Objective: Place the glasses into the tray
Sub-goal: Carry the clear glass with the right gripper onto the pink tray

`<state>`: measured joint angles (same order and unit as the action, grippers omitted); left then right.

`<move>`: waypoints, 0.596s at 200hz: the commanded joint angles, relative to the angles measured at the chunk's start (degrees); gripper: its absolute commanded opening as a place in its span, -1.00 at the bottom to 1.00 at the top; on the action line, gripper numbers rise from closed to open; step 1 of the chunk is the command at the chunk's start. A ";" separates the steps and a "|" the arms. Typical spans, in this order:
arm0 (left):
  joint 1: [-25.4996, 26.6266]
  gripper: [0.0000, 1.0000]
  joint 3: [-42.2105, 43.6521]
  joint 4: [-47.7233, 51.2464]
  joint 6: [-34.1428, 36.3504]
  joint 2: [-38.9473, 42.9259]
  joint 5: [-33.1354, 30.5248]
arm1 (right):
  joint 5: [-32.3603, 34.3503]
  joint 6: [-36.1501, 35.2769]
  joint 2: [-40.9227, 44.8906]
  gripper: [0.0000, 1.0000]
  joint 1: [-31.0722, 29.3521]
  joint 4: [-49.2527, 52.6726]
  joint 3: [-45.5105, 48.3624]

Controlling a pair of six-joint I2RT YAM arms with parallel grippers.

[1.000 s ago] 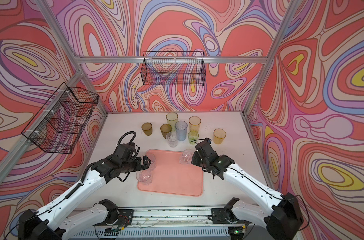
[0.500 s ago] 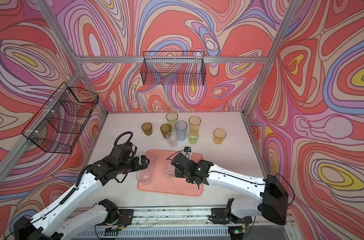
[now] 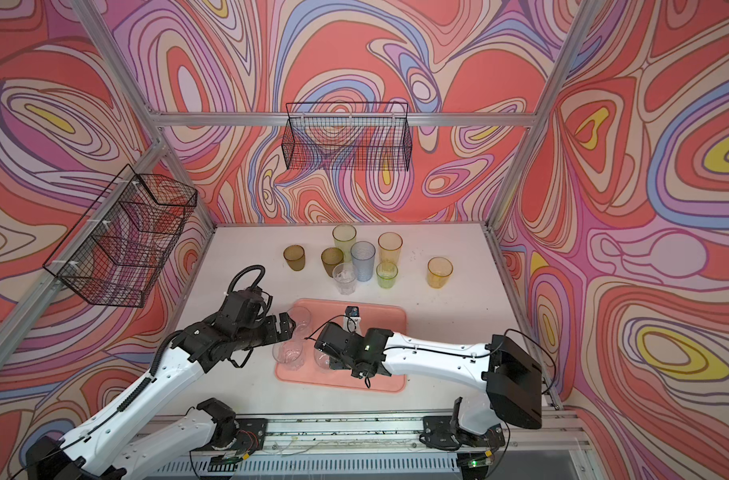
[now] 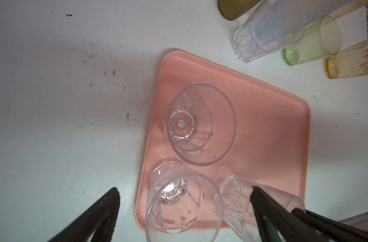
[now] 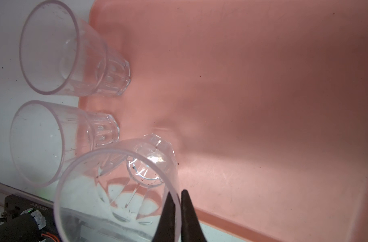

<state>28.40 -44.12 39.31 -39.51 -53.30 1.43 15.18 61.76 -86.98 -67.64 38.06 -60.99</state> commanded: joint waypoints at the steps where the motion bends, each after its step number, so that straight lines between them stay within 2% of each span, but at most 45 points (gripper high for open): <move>1: -0.45 1.00 1.04 1.89 -0.97 0.66 -0.83 | 0.13 0.65 -1.62 -1.00 -0.74 -1.77 -2.65; 85: -0.63 1.00 1.92 0.52 -0.77 0.08 0.49 | -0.65 -0.50 -8.32 -1.00 -1.09 0.06 -7.90; 106: -0.65 1.00 2.02 0.46 -0.66 -0.40 0.81 | -1.41 -0.59 -8.76 -0.67 -1.11 -0.93 -8.10; 119: -0.72 1.00 1.93 0.38 -0.58 -0.61 0.94 | -1.43 -0.59 -8.52 -0.54 -1.12 -1.54 -7.98</move>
<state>28.08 -42.83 39.22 -39.68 -53.45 1.91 13.89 61.25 -95.48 -68.40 37.56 -67.64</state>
